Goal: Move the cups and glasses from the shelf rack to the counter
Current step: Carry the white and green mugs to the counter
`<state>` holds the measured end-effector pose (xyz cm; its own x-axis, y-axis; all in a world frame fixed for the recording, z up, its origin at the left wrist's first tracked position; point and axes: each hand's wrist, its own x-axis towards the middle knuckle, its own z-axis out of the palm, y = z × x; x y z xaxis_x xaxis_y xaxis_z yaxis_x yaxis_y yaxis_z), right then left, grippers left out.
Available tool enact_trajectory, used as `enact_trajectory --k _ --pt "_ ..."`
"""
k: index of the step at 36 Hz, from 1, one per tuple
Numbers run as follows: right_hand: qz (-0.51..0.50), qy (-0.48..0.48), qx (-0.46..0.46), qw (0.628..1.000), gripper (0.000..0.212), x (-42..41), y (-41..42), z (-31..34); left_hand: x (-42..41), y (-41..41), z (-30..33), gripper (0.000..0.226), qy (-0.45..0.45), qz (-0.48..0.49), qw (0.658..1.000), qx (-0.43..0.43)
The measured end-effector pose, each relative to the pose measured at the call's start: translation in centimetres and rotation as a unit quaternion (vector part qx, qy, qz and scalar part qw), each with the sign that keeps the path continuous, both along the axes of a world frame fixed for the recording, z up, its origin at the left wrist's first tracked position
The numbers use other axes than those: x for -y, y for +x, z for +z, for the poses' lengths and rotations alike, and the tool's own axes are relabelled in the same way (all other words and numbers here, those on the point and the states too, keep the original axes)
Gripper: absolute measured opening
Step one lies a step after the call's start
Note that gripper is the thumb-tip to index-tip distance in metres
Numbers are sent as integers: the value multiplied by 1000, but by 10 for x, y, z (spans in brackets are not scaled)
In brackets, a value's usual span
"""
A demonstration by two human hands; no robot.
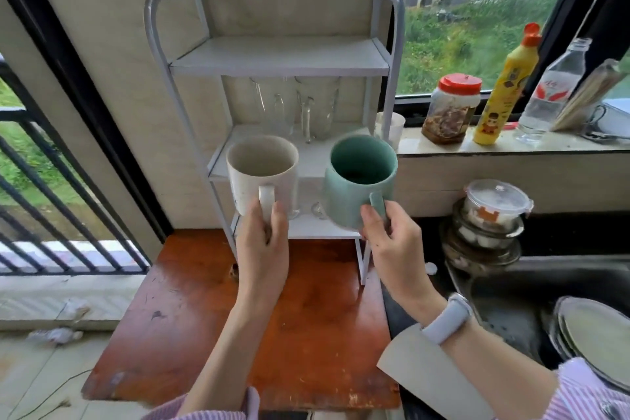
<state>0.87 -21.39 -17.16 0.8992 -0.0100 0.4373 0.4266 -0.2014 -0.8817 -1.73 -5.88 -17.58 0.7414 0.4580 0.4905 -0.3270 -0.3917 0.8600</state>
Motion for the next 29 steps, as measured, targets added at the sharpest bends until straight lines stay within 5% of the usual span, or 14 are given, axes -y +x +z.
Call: enact_trajectory --k 14,29 --pt "-105 -9 -84 991 26 144 -70 -60 119 -33 -35 27 46 -148 984 -91" --pt "-401 -22 -139 905 32 454 -255 -80 471 -120 -71 29 71 -425 895 -116"
